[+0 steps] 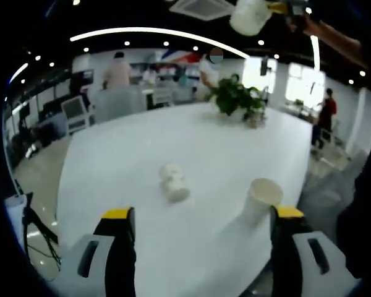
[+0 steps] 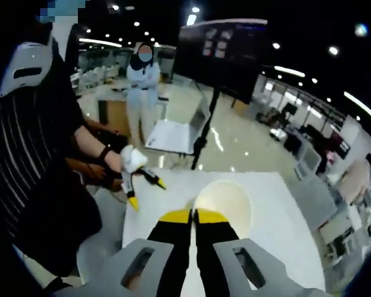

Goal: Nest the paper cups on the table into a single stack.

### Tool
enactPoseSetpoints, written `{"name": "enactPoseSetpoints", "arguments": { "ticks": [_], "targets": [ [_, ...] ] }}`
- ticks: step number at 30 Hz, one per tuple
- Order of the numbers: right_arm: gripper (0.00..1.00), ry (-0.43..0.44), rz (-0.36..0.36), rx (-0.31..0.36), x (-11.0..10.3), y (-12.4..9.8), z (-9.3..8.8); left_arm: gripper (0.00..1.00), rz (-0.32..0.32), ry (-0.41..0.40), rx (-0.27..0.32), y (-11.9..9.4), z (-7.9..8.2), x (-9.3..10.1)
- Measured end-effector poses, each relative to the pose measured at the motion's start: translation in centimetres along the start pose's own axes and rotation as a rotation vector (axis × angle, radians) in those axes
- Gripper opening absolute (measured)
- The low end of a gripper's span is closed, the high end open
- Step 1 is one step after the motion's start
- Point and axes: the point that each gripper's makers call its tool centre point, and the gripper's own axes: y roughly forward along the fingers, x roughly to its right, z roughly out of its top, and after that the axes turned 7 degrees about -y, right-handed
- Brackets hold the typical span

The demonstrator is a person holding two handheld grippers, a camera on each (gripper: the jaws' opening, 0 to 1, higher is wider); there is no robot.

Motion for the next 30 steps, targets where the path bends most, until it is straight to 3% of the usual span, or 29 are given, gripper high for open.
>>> {"name": "enactPoseSetpoints", "arguments": {
  "ticks": [6,15,18,25,30],
  "targets": [
    [0.0,-0.077,0.09,-0.077,-4.2,2.5,-2.2,0.88,0.009,0.002,0.002,-0.3,-0.1,-0.2],
    [0.0,-0.135,0.185,-0.114,-8.7,6.1,-5.1,0.88,0.015,-0.009,-0.006,-0.7,-0.7,-0.2],
    [0.0,-0.195,0.217,-0.118,-10.4,7.5,-6.4,0.88,0.019,-0.014,-0.007,-0.8,-0.9,-0.3],
    [0.0,-0.257,0.27,-0.163,-13.1,10.3,-9.2,0.88,0.022,-0.021,-0.01,-0.9,-1.2,-0.4],
    [0.0,-0.255,0.3,-0.172,-14.5,12.0,-10.9,0.88,0.026,-0.026,-0.007,-1.0,-1.2,-0.6]
  ]
}}
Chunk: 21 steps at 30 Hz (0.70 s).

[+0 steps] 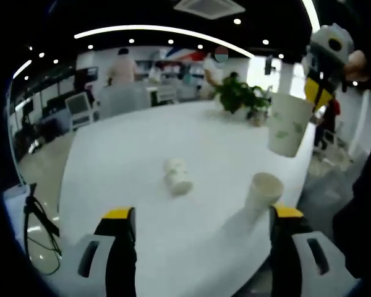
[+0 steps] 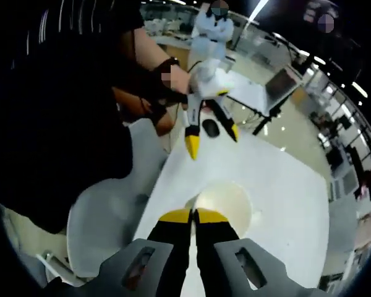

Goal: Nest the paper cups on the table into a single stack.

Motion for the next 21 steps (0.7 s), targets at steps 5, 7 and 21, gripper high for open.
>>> {"name": "enactPoseSetpoints", "arguments": {
  "ticks": [5,7,21],
  "targets": [
    [0.0,-0.029,0.023,-0.025,-1.0,2.2,-1.0,0.88,0.006,0.001,-0.006,-0.2,-0.3,-0.2],
    [0.0,-0.033,0.023,-0.031,-1.1,2.8,-1.5,0.88,0.007,-0.007,-0.004,-0.4,-0.4,-0.2],
    [0.0,-0.033,0.091,-0.087,-3.0,6.9,-4.6,0.88,0.017,-0.027,-0.02,-0.2,-1.5,-0.4]
  ]
}}
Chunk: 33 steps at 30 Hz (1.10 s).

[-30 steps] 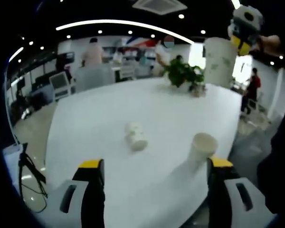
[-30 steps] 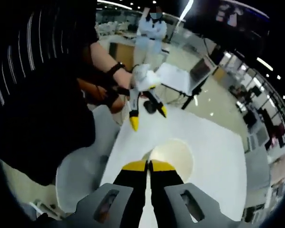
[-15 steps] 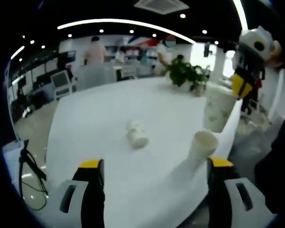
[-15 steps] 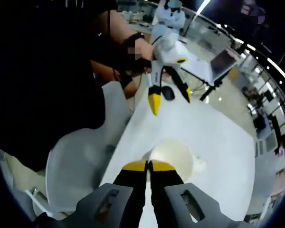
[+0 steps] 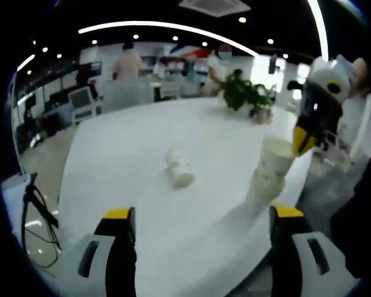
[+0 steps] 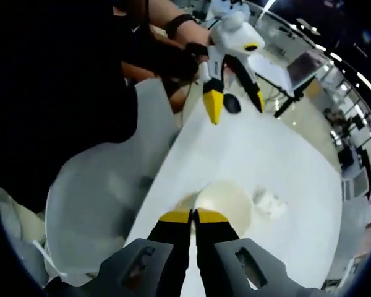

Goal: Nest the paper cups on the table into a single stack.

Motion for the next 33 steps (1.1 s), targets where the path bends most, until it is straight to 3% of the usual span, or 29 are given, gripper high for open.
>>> {"name": "enactPoseSetpoints", "arguments": {
  "ticks": [19,33],
  "targets": [
    [0.0,0.013,0.077,-0.02,-1.9,4.0,-1.7,0.87,0.025,-0.012,-0.009,-0.7,-0.6,-0.8],
    [0.09,0.063,0.08,0.001,-2.1,4.5,-2.0,0.87,0.028,-0.013,-0.011,-0.8,-0.5,-1.0]
  ]
}}
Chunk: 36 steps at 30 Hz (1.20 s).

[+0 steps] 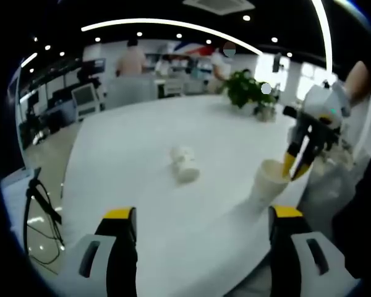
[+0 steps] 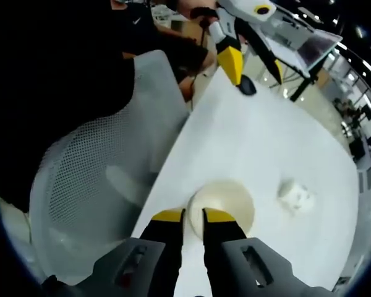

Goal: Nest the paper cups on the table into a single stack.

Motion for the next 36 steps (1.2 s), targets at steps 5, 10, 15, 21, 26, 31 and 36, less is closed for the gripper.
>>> {"name": "enactPoseSetpoints", "arguments": {
  "ticks": [5,10,15,21,26,31,36],
  "targets": [
    [0.09,0.005,-0.006,-0.001,0.1,-0.1,-0.2,0.87,0.003,0.0,0.001,0.0,0.1,-0.1],
    [0.11,0.093,-0.017,0.071,0.4,-0.7,0.4,0.87,0.001,-0.003,0.002,0.1,0.0,0.0],
    [0.16,0.146,-0.042,0.122,0.7,-1.6,0.7,0.87,0.003,0.001,0.003,0.2,0.1,0.0],
    [0.28,0.265,-0.11,0.232,1.8,-2.9,1.2,0.87,0.008,-0.004,0.011,0.2,0.5,-0.5],
    [0.37,0.386,-0.183,0.319,3.0,-4.1,1.0,0.87,0.007,0.0,0.01,0.2,0.7,-0.6],
    [0.43,0.525,-0.274,0.4,4.8,-5.5,0.1,0.87,0.005,0.005,0.007,0.2,0.8,-0.5],
    [0.5,0.634,-0.377,0.448,6.1,-7.4,-1.3,0.87,0.008,0.005,0.009,0.1,0.9,-0.7]
  ]
}}
